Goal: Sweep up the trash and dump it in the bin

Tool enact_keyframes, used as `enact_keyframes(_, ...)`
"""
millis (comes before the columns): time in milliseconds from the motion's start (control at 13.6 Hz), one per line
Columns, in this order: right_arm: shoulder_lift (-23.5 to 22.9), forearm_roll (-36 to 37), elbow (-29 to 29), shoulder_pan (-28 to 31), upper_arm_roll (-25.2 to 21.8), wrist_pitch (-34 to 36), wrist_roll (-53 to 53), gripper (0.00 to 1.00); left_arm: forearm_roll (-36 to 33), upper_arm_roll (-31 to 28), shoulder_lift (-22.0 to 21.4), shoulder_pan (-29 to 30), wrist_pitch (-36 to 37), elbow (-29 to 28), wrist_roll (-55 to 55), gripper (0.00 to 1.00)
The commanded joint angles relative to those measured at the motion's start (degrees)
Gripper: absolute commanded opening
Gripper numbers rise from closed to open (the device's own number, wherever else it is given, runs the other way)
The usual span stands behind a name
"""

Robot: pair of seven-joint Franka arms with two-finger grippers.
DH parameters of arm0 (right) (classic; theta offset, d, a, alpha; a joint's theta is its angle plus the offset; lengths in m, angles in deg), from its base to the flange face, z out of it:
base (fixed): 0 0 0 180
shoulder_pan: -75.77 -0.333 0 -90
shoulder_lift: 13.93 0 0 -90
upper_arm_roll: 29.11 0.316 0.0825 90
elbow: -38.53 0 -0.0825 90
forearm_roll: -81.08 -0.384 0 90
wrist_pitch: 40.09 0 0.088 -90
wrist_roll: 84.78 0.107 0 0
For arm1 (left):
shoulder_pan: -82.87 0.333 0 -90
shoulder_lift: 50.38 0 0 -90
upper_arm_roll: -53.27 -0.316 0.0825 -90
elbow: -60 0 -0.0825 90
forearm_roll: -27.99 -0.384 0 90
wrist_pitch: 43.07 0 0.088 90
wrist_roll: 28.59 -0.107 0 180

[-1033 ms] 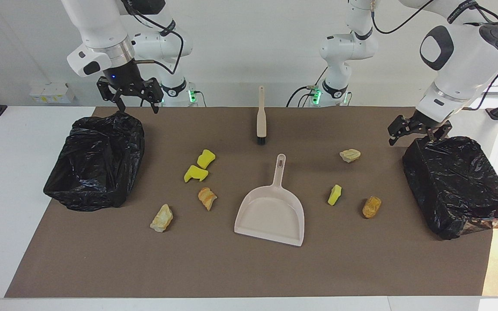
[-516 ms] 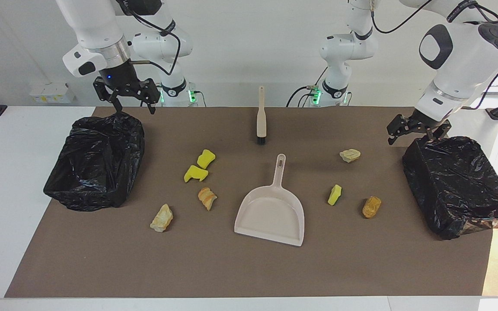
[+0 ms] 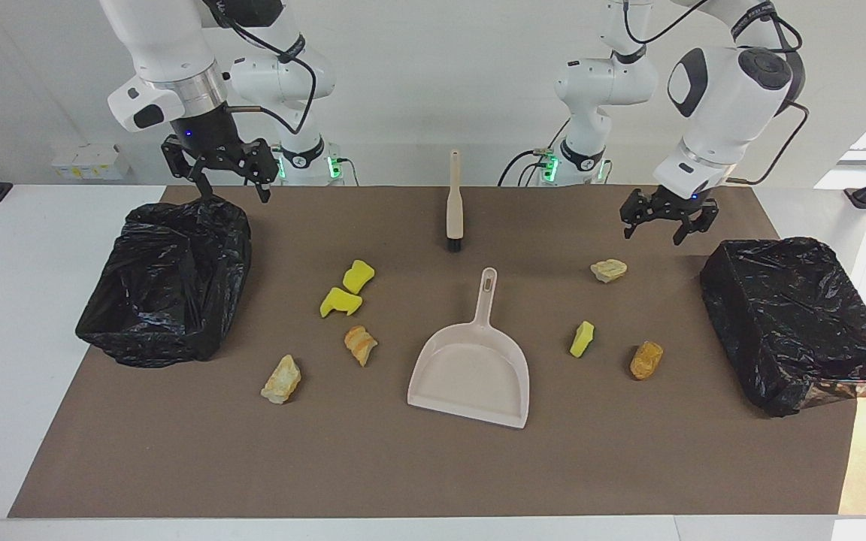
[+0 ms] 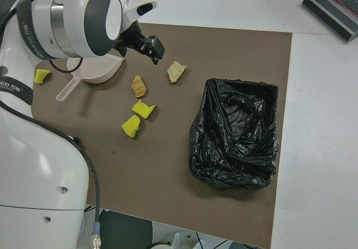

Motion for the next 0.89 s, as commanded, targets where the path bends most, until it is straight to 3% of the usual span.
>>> enact_keyframes(0, -1.26, -0.09, 0.44, -1.16, 1.09, -2.68, 1.86, 1.0, -0.91, -0.69, -3.56, -7.94, -3.55, -6.38, 6.61, 1.0)
enact_keyframes(369, -2.67, -0.79, -0.08, -4.85, 1.09, -4.1, 2.56, 1.0, -0.91, 0.63, -6.72, -22.98, -7.31, -13.5, 24.7, 1.0)
enact_keyframes(590, -4.16, -0.79, -0.79, -8.27, 1.09, -5.93, 4.66, 1.0, -0.91, 0.63, -3.75, -34.66, -17.39, -18.67, 35.53, 1.0)
enact_keyframes(811, -7.67, -0.27, -0.61, -11.53, 1.09, -9.44, 14.05, 1.0, -0.82, 0.72, -1.72, -42.67, -20.77, -20.28, 43.25, 1.0)
